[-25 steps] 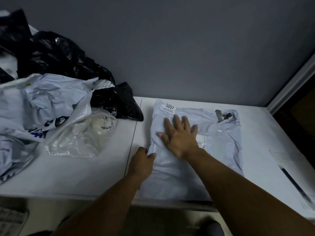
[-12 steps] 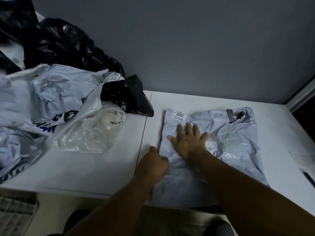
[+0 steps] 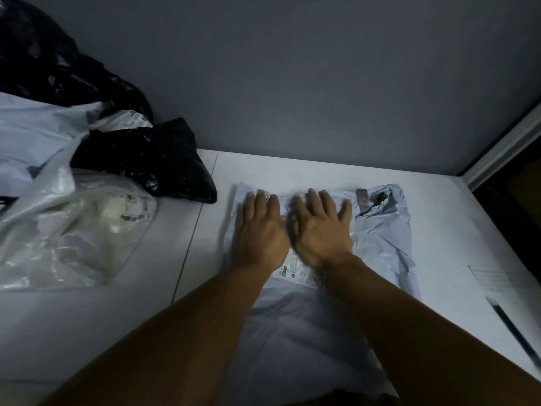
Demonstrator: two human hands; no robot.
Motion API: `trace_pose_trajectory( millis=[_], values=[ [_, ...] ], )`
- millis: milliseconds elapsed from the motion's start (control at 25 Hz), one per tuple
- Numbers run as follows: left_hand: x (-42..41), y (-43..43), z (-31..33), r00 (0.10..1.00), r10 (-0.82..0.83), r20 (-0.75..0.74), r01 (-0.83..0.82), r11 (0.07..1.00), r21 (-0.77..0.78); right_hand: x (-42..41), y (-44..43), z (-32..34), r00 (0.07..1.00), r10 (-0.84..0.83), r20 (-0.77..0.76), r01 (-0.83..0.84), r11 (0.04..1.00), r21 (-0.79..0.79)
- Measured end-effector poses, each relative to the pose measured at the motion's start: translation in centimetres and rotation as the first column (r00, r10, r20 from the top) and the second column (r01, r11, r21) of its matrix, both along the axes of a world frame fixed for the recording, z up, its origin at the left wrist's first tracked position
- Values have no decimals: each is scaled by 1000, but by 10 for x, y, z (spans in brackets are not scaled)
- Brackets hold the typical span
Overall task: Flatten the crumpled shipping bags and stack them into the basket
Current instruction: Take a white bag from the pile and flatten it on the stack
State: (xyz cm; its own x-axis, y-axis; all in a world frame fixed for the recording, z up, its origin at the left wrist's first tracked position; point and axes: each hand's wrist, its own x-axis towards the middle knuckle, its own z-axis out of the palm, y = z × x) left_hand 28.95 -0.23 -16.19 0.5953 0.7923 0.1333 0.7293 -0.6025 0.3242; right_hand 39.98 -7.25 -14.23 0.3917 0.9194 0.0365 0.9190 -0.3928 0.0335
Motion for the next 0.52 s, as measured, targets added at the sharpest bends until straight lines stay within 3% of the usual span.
trace_pose_trajectory(
  millis=[120,280,440,520],
  values=[
    [7,5,-21,986,35,-164,-52,993,-102,8,5,-27,998,-55,-39,51,995,-89],
    [12,7,-28,948,100,-303,-139,984,-111,25,4,-42,990,-129,-60,120,983,-136],
    [10,7,-30,939,120,-321,-156,984,-86,40,-12,-42,991,-134,-23,134,991,-10],
    [11,8,-33,941,122,-317,-153,985,-77,51,-25,-42,992,-111,65,105,990,92]
  ],
)
